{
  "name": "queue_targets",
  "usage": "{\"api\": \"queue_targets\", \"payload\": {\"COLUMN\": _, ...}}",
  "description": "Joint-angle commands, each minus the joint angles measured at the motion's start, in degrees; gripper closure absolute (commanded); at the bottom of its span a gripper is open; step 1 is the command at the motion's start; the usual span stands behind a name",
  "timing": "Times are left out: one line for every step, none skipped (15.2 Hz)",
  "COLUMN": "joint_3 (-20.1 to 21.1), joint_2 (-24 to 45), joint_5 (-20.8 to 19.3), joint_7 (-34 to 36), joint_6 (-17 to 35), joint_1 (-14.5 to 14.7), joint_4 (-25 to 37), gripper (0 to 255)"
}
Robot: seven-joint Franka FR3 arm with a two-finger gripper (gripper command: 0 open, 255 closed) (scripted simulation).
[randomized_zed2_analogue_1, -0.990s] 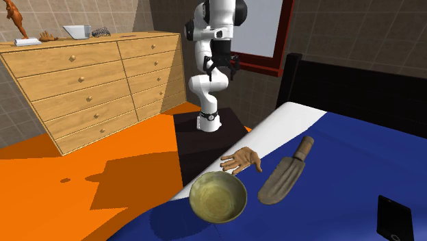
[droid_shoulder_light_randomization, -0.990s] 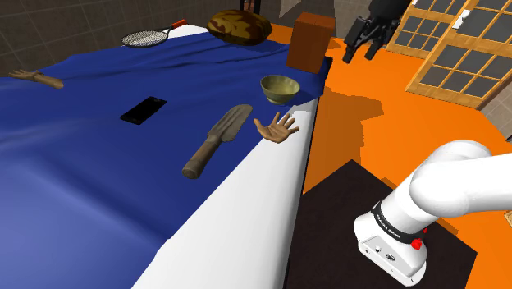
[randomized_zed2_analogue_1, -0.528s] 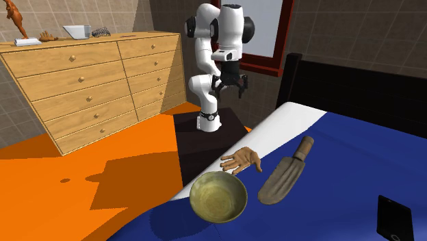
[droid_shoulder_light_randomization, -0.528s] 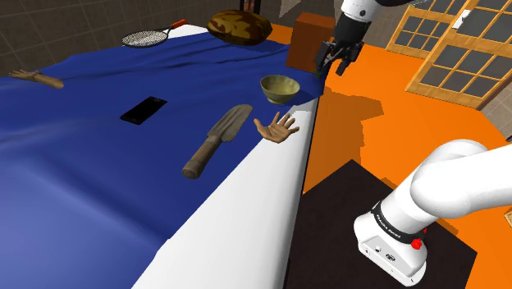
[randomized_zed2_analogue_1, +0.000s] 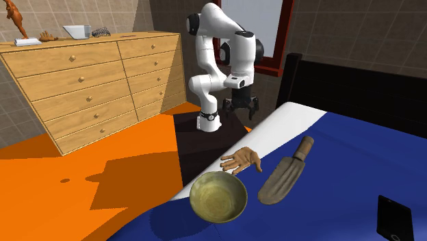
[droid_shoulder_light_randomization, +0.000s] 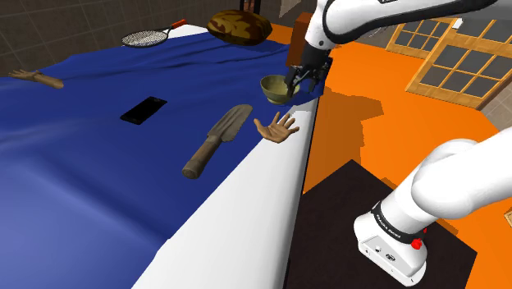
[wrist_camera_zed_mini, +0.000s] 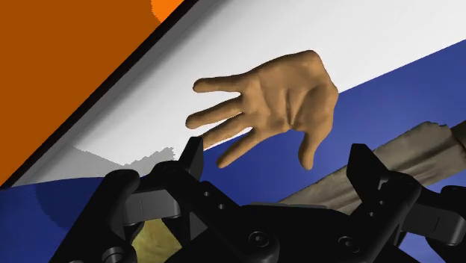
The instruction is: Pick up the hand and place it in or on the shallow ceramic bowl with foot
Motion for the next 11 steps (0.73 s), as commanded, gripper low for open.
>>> {"api": "queue_targets", "payload": {"joint_3": 0.4, "joint_2": 4.0, "joint_5": 0.3, "joint_7": 0.4, "joint_6": 3.2, "joint_1": 0.3, "joint_4": 0.6, "gripper": 0}}
{"api": "queue_targets", "payload": {"joint_3": 0.7, "joint_2": 6.0, "joint_5": 0.4, "joint_7": 0.7, "joint_6": 4.7, "joint_1": 0.4, "joint_4": 1.0, "gripper": 0}}
{"api": "queue_targets", "payload": {"joint_3": 0.9, "joint_2": 8.0, "joint_5": 0.5, "joint_7": 0.9, "joint_6": 6.2, "joint_1": 0.6, "joint_4": 1.4, "gripper": 0}}
{"api": "queue_targets", "payload": {"joint_3": 1.2, "joint_2": 10.0, "joint_5": 0.5, "joint_7": 1.2, "joint_6": 7.6, "joint_1": 0.7, "joint_4": 2.0, "gripper": 0}}
{"api": "queue_targets", "payload": {"joint_3": 1.4, "joint_2": 12.1, "joint_5": 0.6, "joint_7": 1.5, "joint_6": 9.0, "joint_1": 0.9, "joint_4": 2.6, "gripper": 0}}
{"api": "queue_targets", "payload": {"joint_3": 1.6, "joint_2": 14.2, "joint_5": 0.6, "joint_7": 1.7, "joint_6": 10.4, "joint_1": 1.0, "joint_4": 3.2, "gripper": 0}}
{"api": "queue_targets", "payload": {"joint_3": 1.9, "joint_2": 16.4, "joint_5": 0.6, "joint_7": 2.0, "joint_6": 11.7, "joint_1": 1.2, "joint_4": 4.0, "gripper": 0}}
{"api": "queue_targets", "payload": {"joint_3": 2.1, "joint_2": 18.5, "joint_5": 0.6, "joint_7": 2.3, "joint_6": 12.9, "joint_1": 1.3, "joint_4": 4.8, "gripper": 0}}
{"api": "queue_targets", "payload": {"joint_3": 2.3, "joint_2": 20.6, "joint_5": 0.5, "joint_7": 2.5, "joint_6": 14.1, "joint_1": 1.5, "joint_4": 5.7, "gripper": 0}}
{"api": "queue_targets", "payload": {"joint_3": 2.4, "joint_2": 22.8, "joint_5": 0.5, "joint_7": 2.8, "joint_6": 15.2, "joint_1": 1.6, "joint_4": 6.6, "gripper": 0}}
{"api": "queue_targets", "payload": {"joint_3": 2.6, "joint_2": 25.0, "joint_5": 0.4, "joint_7": 3.1, "joint_6": 16.2, "joint_1": 1.8, "joint_4": 7.7, "gripper": 0}}
